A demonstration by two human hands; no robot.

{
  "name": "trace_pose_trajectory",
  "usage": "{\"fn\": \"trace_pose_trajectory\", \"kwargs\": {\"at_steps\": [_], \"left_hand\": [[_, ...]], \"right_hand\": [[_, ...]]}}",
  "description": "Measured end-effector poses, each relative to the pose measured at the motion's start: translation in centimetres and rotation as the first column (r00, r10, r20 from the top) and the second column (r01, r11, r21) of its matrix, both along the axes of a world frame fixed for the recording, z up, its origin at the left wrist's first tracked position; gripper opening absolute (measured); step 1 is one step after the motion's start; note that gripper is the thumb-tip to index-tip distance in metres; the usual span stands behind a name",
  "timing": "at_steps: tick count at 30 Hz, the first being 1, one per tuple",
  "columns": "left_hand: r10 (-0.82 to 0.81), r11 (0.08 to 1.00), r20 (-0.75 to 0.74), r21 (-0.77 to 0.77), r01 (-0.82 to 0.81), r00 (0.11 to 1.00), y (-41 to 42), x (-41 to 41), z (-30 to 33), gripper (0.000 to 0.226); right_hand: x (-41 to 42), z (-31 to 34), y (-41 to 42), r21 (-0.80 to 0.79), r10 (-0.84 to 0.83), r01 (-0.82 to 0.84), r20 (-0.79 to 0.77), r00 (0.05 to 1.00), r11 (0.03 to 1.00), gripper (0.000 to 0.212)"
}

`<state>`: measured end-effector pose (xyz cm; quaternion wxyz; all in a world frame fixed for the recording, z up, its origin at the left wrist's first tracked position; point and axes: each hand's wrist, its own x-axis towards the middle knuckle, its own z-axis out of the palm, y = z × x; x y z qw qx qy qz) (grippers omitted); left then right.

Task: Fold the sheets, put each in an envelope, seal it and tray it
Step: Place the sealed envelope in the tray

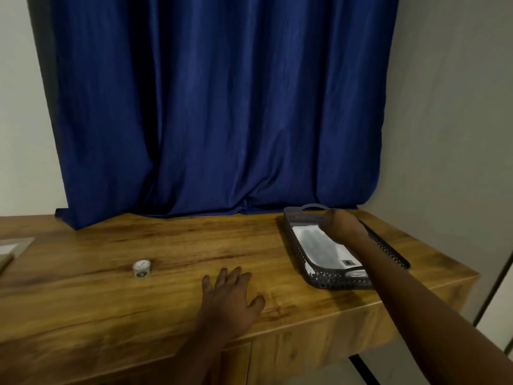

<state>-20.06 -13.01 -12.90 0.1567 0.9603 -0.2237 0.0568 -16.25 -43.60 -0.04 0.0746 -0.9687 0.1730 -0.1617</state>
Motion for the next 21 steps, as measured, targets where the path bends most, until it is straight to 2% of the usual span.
{"fn": "trace_pose_trajectory", "kwargs": {"at_steps": [3, 5, 6, 8, 9, 10, 14, 17, 21], "left_hand": [[-0.01, 0.999, 0.018, -0.031, 0.01, 1.0, 0.2, 0.2, -0.1, 0.074], [-0.025, 0.99, 0.005, -0.139, 0.026, 1.0, 0.6, 0.4, 0.0, 0.066], [-0.041, 0.965, -0.025, -0.259, 0.033, 0.999, 0.9, 0.4, 0.2, 0.057], [-0.099, 0.835, -0.136, -0.55, 0.008, 0.986, 2.2, 0.2, 0.7, 0.04], [-0.124, 0.768, -0.164, -0.64, -0.011, 0.979, 3.4, 0.1, 0.9, 0.037], [-0.125, 0.738, -0.162, -0.675, -0.018, 0.979, 4.8, 0.1, 1.0, 0.038], [-0.016, 0.801, -0.125, -0.596, -0.062, 0.992, 12.6, -0.8, 1.4, 0.021], [0.158, 0.873, -0.015, -0.465, -0.147, 0.987, 20.2, -1.2, 1.6, 0.022], [0.329, 0.923, 0.106, -0.249, -0.295, 0.938, 28.5, -1.5, 1.3, 0.051]], "right_hand": [[-1.1, 0.8, 6.1, 0.089, 0.295, -0.312, 0.168, 0.941, 0.946, 0.015], [-1.7, -0.7, 10.2, 0.207, 0.42, -0.446, 0.158, 0.894, 0.871, 0.027], [-2.0, -1.8, 12.2, 0.257, 0.452, -0.468, 0.122, 0.883, 0.845, 0.03], [-2.1, -4.5, 15.8, 0.352, 0.523, -0.514, 0.076, 0.849, 0.782, 0.028], [-2.1, -5.9, 17.5, 0.396, 0.568, -0.546, 0.073, 0.82, 0.738, 0.023], [-2.1, -7.0, 19.0, 0.426, 0.596, -0.563, 0.067, 0.8, 0.708, 0.022], [-0.7, -9.2, 23.7, 0.442, 0.634, -0.588, 0.053, 0.771, 0.678, 0.033], [1.2, -8.6, 27.1, 0.454, 0.655, -0.602, 0.05, 0.754, 0.657, 0.029], [3.6, -8.3, 32.1, 0.53, 0.689, -0.615, 0.078, 0.721, 0.584, 0.04]]}}
